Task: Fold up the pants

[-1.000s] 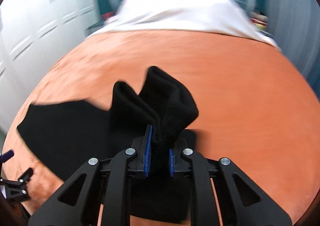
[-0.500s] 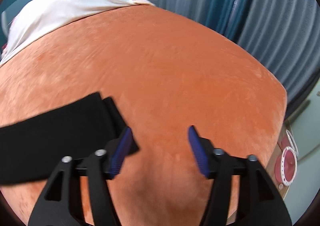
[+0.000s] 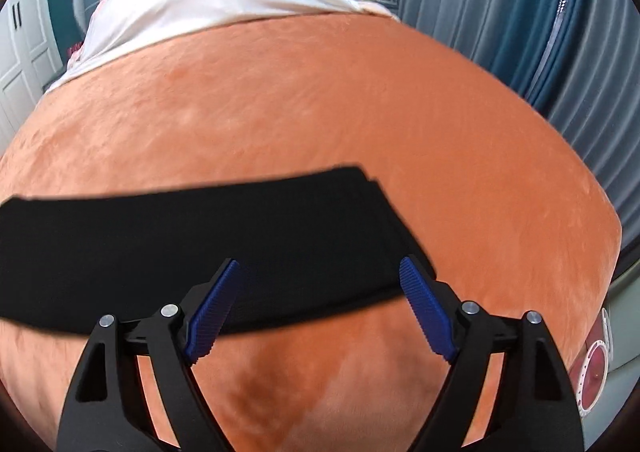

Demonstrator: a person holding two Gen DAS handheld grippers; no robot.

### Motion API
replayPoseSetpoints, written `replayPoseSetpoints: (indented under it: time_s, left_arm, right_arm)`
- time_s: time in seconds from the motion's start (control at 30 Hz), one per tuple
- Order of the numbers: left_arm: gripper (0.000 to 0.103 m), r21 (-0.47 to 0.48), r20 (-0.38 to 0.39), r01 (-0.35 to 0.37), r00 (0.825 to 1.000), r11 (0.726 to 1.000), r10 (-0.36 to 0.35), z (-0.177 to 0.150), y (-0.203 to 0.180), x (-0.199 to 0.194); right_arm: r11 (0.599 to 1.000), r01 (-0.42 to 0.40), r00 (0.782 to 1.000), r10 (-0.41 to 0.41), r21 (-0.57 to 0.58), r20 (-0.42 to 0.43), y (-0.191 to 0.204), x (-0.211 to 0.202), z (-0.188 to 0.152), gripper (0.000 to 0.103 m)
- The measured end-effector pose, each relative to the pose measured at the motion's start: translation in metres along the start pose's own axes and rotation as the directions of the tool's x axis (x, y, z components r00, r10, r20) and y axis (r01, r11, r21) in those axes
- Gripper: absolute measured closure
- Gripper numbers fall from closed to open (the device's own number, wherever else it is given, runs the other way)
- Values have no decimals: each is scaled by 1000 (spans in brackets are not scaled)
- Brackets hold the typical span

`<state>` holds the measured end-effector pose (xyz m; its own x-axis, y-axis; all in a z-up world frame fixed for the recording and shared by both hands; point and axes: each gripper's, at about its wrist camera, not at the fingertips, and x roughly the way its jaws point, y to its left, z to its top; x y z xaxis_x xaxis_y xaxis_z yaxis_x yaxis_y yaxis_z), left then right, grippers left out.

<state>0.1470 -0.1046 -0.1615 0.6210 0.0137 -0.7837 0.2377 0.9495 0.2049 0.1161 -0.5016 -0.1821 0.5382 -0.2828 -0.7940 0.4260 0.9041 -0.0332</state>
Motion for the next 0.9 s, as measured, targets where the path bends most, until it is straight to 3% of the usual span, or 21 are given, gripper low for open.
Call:
replayPoseSetpoints:
  time_s: [0.13,0.27,0.57,0.8,0.9]
  left_arm:
    - [5,-33,-24,0,1000,999,-1,4,18,3]
    - [5,-61,-27,-12,1000,998,11,6,32,9]
    - [5,-50,-21,-47,999,998,46,8,37,15]
    - [5,-52,-39,-57,998,997,55,8,35,24]
    - [5,-52,-39,-58,998,997,56,8,31,28]
  right_arm:
    - [992,-62,997,67,106,-39,-17,10,24,26]
    - [999,-12,998,14,32,-67,-12,13,22,26]
    - [999,14,996,-10,39,-88,-5,32,6,24]
    - [996,51,995,-43,75,-95,-30,46,10,24]
    - [994,21,995,-11,109,-97,-46,51,12,22]
